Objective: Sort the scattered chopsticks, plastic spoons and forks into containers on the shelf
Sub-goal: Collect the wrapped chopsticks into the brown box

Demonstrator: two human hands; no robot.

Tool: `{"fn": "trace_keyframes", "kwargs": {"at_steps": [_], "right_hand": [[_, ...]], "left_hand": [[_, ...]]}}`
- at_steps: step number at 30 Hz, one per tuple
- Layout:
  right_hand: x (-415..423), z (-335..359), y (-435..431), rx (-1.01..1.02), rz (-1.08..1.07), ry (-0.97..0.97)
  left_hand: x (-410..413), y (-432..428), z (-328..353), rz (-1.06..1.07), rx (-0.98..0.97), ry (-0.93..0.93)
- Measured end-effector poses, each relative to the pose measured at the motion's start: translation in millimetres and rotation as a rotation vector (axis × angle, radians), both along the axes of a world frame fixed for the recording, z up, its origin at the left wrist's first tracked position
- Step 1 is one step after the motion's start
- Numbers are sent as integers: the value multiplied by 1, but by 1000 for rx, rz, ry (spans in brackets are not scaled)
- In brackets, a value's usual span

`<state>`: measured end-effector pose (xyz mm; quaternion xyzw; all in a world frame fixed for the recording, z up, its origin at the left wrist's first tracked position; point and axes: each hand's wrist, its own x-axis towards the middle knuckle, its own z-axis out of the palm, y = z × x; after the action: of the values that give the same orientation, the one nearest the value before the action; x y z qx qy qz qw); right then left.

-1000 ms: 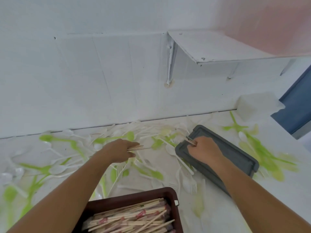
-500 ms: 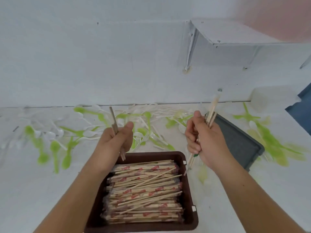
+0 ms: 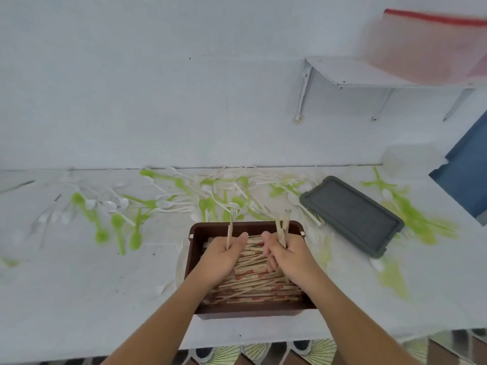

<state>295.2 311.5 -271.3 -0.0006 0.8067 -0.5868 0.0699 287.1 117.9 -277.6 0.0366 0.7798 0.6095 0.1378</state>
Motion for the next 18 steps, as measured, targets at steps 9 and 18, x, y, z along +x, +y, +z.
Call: {"fn": "trace_keyframes", "kwargs": {"at_steps": [9,18], "right_hand": [[17,22,12,335,119,206],[16,-6,-12,926,716,24]], "left_hand": [[-7,-25,25,-205,-401,52],[-39,-25,37,-405,-668,121]]}}
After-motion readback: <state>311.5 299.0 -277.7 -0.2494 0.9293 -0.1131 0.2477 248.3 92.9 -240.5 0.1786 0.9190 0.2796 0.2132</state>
